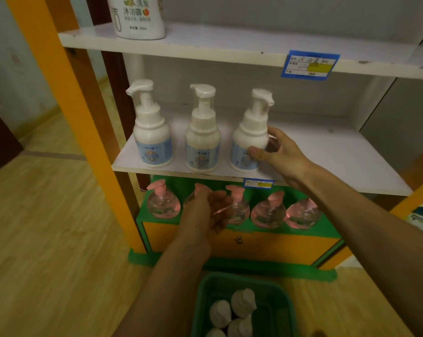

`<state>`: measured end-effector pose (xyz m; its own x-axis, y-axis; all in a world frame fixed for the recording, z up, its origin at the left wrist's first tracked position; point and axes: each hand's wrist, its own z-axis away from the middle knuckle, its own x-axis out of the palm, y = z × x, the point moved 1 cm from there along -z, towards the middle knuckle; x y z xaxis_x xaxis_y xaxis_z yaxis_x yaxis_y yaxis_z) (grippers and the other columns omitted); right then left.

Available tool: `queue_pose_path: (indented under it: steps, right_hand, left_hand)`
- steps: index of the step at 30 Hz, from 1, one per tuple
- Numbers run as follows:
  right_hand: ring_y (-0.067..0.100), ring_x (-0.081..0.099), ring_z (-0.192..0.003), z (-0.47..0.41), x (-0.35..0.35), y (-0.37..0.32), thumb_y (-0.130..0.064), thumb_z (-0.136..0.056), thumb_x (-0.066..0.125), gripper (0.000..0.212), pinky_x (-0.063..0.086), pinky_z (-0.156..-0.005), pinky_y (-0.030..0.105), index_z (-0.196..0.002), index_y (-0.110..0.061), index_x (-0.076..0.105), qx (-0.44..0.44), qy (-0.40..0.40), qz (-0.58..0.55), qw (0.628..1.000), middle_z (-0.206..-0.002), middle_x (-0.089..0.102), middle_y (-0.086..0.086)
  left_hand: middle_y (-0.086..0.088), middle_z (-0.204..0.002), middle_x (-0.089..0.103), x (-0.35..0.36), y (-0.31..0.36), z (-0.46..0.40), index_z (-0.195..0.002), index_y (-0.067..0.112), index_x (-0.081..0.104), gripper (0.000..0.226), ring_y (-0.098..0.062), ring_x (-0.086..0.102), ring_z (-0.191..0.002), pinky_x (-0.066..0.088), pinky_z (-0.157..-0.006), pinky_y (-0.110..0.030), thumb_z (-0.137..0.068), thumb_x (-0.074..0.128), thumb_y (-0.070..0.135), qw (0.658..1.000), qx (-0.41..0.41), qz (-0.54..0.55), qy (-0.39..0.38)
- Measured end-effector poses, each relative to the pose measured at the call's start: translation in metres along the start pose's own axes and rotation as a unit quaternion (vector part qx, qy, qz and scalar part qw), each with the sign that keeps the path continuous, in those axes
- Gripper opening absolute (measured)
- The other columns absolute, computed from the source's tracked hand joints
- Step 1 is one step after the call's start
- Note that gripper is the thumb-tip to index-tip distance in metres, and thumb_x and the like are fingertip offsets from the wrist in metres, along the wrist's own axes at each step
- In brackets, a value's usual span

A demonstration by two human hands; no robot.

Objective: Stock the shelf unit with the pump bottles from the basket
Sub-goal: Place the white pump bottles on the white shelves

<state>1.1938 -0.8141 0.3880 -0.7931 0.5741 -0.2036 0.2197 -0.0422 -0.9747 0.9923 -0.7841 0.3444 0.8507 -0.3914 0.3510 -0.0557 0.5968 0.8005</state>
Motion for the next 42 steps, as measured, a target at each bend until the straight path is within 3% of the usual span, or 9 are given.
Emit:
queue_pose_path:
  steps: [11, 15, 18, 21, 25, 29, 35, 38, 42]
  right_hand:
    - [0.021, 0.054, -0.121, 0.012, 0.002, -0.008, -0.008, -0.086, 0.066, 0.059, 0.047, -0.097, 0.033, -0.139, -0.011, 0.041, 0.010, -0.019, 0.028, 0.999, -0.134, 0.055, 0.009]
    - [0.022, 0.034, -0.139, 0.024, 0.002, -0.009, -0.022, -0.086, 0.069, 0.078, 0.036, -0.107, 0.034, -0.149, -0.015, 0.024, 0.021, 0.040, 0.109, 0.993, -0.153, 0.035, 0.008]
    - [0.016, 0.049, -0.124, 0.054, 0.000, 0.002, -0.027, -0.087, 0.068, 0.058, 0.042, -0.097, 0.025, -0.138, -0.017, 0.043, -0.032, 0.161, 0.138, 0.977, -0.133, 0.054, 0.004]
    - [-0.005, 0.060, -0.084, 0.092, 0.001, 0.023, -0.019, -0.089, 0.065, 0.023, 0.051, -0.075, 0.014, -0.111, -0.013, 0.060, -0.108, 0.230, 0.124, 0.959, -0.090, 0.063, -0.008]
    - [-0.007, 0.056, -0.067, 0.130, 0.005, 0.063, -0.012, -0.090, 0.063, 0.005, 0.044, -0.062, 0.008, -0.094, -0.012, 0.065, -0.102, 0.222, 0.139, 0.960, -0.074, 0.059, -0.014]
    - [0.013, 0.054, -0.070, 0.147, 0.002, 0.104, -0.010, -0.091, 0.062, 0.007, 0.042, -0.060, 0.017, -0.094, -0.005, 0.065, -0.032, 0.136, 0.207, 0.968, -0.075, 0.060, 0.005]
    - [0.025, 0.061, -0.082, 0.155, -0.012, 0.164, -0.025, -0.091, 0.062, 0.027, 0.052, -0.076, 0.037, -0.114, -0.011, 0.059, 0.084, 0.014, 0.323, 0.943, -0.086, 0.064, 0.011]
    - [0.026, 0.059, -0.086, 0.162, -0.012, 0.199, -0.029, -0.092, 0.061, 0.031, 0.049, -0.076, 0.036, -0.118, -0.013, 0.056, 0.122, -0.042, 0.378, 0.917, -0.093, 0.064, 0.012]
    - [0.019, 0.055, -0.084, 0.169, -0.001, 0.238, -0.029, -0.092, 0.059, 0.031, 0.042, -0.070, 0.031, -0.118, -0.013, 0.056, 0.139, -0.088, 0.374, 0.913, -0.099, 0.064, 0.011]
  left_hand:
    - [0.003, -0.065, 0.074, 0.002, -0.003, 0.002, -0.081, 0.013, 0.066, 0.033, -0.016, 0.064, -0.069, 0.045, -0.060, -0.028, -0.098, 0.043, 0.029, 1.000, -0.010, -0.006, 0.001]
    - [0.002, -0.065, 0.074, 0.000, -0.004, 0.001, -0.079, 0.013, 0.066, 0.037, -0.017, 0.064, -0.068, 0.045, -0.060, -0.027, -0.098, 0.043, 0.035, 1.000, -0.011, -0.011, 0.005]
    - [0.002, -0.065, 0.072, 0.002, -0.008, 0.001, -0.078, 0.014, 0.064, 0.034, -0.015, 0.061, -0.064, 0.044, -0.059, -0.026, -0.098, 0.043, 0.033, 0.999, -0.028, -0.024, 0.008]
    - [0.001, -0.069, 0.070, 0.005, -0.017, 0.002, -0.086, 0.013, 0.062, 0.026, -0.015, 0.059, -0.063, 0.042, -0.057, -0.026, -0.097, 0.043, 0.028, 0.998, -0.039, -0.048, 0.004]
    - [-0.002, -0.081, 0.070, 0.007, -0.039, -0.003, -0.089, 0.016, 0.063, 0.026, -0.015, 0.060, -0.062, 0.042, -0.051, -0.023, -0.092, 0.048, 0.037, 0.992, -0.026, -0.123, -0.004]
    - [0.001, -0.071, 0.070, 0.009, -0.074, -0.017, -0.081, 0.018, 0.061, 0.026, -0.012, 0.061, -0.057, 0.043, -0.051, -0.024, -0.092, 0.049, 0.038, 0.973, -0.036, -0.229, 0.007]
    - [-0.007, -0.080, 0.064, -0.002, -0.152, -0.036, -0.073, 0.013, 0.055, 0.029, -0.020, 0.060, -0.071, 0.051, -0.062, -0.033, -0.095, 0.044, 0.027, 0.915, -0.010, -0.403, -0.007]
    - [-0.010, -0.079, 0.060, -0.017, -0.189, -0.042, -0.080, 0.012, 0.054, 0.023, -0.023, 0.058, -0.076, 0.047, -0.065, -0.030, -0.096, 0.044, 0.025, 0.842, 0.027, -0.536, -0.053]
    - [0.005, -0.069, 0.049, -0.031, -0.225, -0.051, -0.075, 0.021, 0.049, 0.022, -0.013, 0.052, -0.066, 0.034, -0.049, -0.013, -0.096, 0.043, 0.021, 0.742, 0.034, -0.660, -0.109]
